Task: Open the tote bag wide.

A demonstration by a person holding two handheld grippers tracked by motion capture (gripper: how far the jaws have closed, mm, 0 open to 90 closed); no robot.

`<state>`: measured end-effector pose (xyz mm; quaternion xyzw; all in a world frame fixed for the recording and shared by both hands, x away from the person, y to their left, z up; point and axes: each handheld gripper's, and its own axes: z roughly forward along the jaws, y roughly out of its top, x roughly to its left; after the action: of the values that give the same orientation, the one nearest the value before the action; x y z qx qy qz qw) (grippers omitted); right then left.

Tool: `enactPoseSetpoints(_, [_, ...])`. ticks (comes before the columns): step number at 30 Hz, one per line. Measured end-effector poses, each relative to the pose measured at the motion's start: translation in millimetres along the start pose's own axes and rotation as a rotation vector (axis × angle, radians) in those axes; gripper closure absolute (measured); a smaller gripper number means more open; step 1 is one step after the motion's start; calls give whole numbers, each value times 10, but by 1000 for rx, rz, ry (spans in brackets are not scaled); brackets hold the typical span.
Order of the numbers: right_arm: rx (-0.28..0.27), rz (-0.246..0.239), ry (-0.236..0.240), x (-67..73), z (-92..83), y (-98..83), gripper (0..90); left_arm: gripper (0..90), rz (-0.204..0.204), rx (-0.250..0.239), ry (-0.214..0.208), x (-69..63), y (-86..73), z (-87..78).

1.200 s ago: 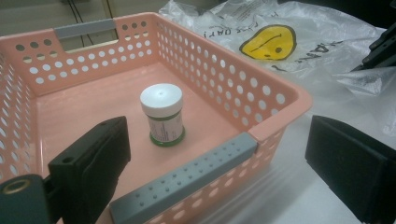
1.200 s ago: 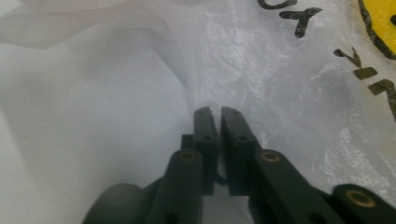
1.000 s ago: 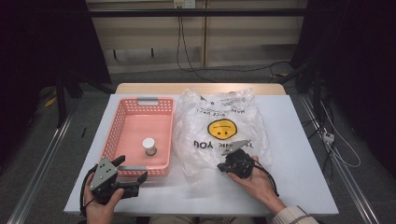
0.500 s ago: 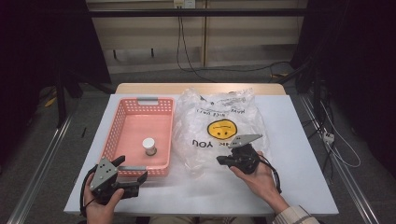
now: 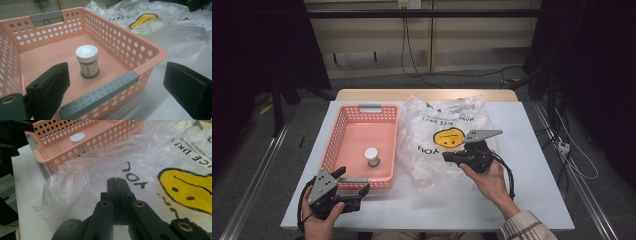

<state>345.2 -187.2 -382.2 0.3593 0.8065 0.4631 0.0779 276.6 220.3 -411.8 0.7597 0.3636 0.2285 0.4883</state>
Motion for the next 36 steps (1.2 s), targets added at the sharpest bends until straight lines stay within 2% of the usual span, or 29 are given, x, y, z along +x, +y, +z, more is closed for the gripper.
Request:
enactPoseSetpoints(4, [-15,-7,-1,-2,-17,58,900,64,0,0,-1,-7,0,4])
enactPoseSetpoints(8, [-67,-14,1,-15,-85,169,900,64,0,3,2,-6,-1,8])
enactPoseSetpoints(15, [-100,-20,0,-48,-112,262,900,64,3,3,0,-5,-2,11])
enactPoseSetpoints(25, [-206,-34,-2,-79,-302,499,900,64,5,6,2,-1,-2,12])
enactPoseSetpoints(28, [-222,-35,-4,-99,-334,540,900,64,-2,1,3,4,-2,11])
enactPoseSetpoints(31, [-263,-34,0,-125,-396,615,900,64,-9,-1,4,12,0,12])
enactPoseSetpoints(36, [-304,-48,2,-109,-483,685,900,64,-15,-5,7,39,21,4])
